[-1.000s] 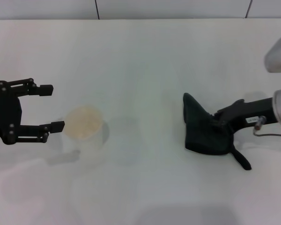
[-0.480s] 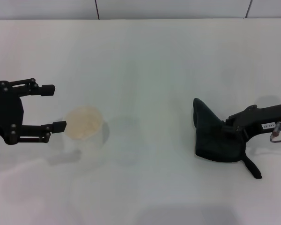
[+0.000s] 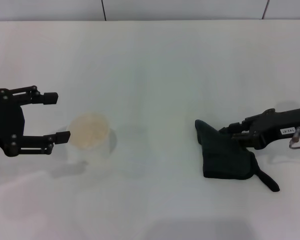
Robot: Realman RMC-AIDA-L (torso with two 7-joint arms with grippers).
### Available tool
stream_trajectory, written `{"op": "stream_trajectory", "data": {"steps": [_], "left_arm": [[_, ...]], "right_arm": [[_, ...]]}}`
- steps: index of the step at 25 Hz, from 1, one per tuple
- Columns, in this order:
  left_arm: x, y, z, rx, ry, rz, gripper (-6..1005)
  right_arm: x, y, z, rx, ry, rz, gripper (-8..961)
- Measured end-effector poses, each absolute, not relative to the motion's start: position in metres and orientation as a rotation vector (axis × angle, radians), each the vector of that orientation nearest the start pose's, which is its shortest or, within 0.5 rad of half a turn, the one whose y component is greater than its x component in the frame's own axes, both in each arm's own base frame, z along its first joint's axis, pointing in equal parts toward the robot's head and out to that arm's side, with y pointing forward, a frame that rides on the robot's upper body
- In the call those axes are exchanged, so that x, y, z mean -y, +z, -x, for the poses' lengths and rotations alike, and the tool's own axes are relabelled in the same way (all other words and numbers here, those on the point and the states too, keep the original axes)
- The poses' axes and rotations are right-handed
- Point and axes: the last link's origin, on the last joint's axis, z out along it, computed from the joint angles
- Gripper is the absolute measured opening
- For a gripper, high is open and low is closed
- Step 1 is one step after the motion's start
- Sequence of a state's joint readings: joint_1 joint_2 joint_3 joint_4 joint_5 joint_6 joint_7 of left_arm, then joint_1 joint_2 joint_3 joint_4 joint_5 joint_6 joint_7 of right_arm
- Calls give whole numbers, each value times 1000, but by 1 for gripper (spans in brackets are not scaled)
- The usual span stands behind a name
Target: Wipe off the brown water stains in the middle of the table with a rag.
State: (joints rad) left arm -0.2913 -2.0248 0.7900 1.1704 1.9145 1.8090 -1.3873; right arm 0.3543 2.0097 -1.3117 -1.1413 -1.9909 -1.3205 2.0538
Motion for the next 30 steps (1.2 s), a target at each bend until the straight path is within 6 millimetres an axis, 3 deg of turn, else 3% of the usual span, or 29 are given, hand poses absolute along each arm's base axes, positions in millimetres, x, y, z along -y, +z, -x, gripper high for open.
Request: {"op": "stream_trajectory", "data": {"steps": [5,15,22,30], "left_arm": [[-281,85,265,201,-489,2781,846],[-281,89,262,187,-523,2765,846],[-279,90,260,179,-525,2767,846],[-271,92,257,175,-560,2747,846]], "right_arm": [[-332,8,-241,-901,225,2704,480],[-315,27,-240,-712,399,2813,695],[-307,26,-243,-602,427,2856,841],[-307,26,-244,-589,413,2857,840]]}}
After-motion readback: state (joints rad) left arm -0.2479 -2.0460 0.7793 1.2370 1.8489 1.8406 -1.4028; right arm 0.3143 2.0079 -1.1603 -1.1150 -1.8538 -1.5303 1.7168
